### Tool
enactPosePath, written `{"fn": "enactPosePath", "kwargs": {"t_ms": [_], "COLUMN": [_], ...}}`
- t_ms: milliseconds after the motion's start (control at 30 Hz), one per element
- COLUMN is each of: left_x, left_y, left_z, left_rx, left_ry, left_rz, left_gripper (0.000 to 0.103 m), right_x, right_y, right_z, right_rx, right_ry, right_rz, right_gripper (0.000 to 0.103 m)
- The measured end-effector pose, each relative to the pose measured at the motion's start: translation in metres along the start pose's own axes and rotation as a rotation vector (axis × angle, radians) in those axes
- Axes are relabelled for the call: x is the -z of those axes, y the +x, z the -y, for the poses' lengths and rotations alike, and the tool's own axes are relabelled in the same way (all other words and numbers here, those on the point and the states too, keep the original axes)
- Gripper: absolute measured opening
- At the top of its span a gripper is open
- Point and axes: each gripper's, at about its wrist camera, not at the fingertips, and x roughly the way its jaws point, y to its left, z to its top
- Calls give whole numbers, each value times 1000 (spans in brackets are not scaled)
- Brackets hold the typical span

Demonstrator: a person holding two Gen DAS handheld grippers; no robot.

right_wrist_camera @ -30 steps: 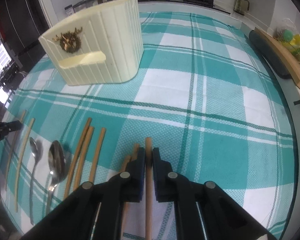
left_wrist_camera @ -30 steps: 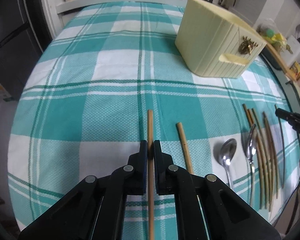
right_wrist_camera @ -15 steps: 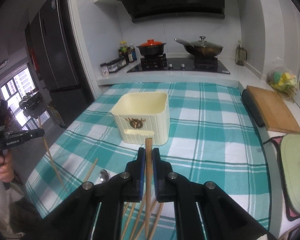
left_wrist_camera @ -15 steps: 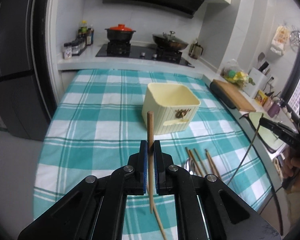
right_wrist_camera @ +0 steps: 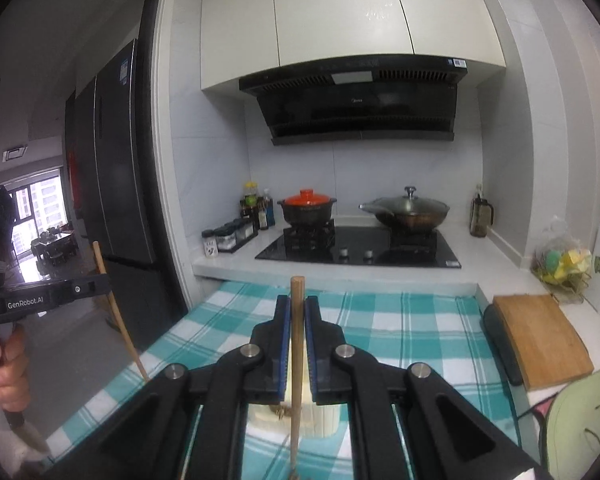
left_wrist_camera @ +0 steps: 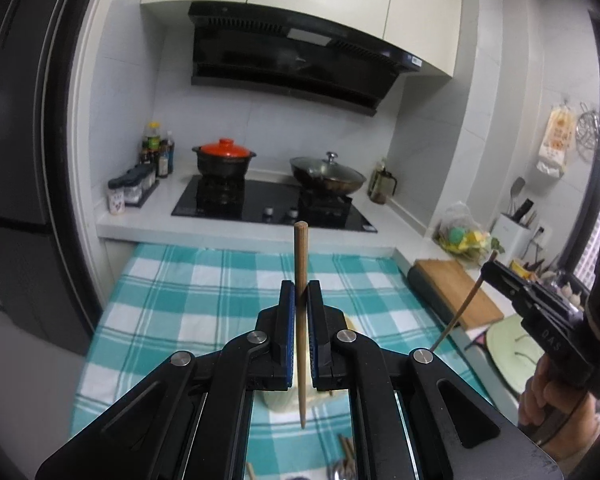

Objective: Organize utensils
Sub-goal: 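Lift the chopstick upright and drop it into the cream holder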

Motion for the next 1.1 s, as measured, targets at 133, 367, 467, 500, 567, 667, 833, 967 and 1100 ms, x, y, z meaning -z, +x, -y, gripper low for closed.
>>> {"fn": "enactPosePath", "kwargs": {"t_ms": [133,367,467,500,567,667,833,967,1100], "left_x": [-13,23,45,51,61,72,71,76,106], "left_y": [44,122,145,152,163,171,140,78,10], "left_z": [5,-4,-12,-13,-16,-17,-16,-17,-27], "left_rx": [-20,-69,-90,-95,-104,-119,-125,-109,-92], "left_ry": [-29,-48,-38,-34,-30,-24,10,65,82], "left_rz": [14,-121,-183,-203,-240,-287,-261,-187,-156], "left_gripper": [4,4,4,4,4,5,56,81,98], "right_x": [-22,3,23,31,43,59,63,55,60], "right_y": [39,118,144,151,163,172,164,126,71], "right_z": [4,9,18,21,28,34,34,39,45], "right_rx": [30,85,86,81,81,88,90,81,48], "right_ry": [-2,-21,14,26,47,63,73,98,121], "right_rz": [63,-16,-122,-155,-214,-275,-299,-248,-235], "right_gripper": [7,7,7,7,7,8,23,45,47]}}
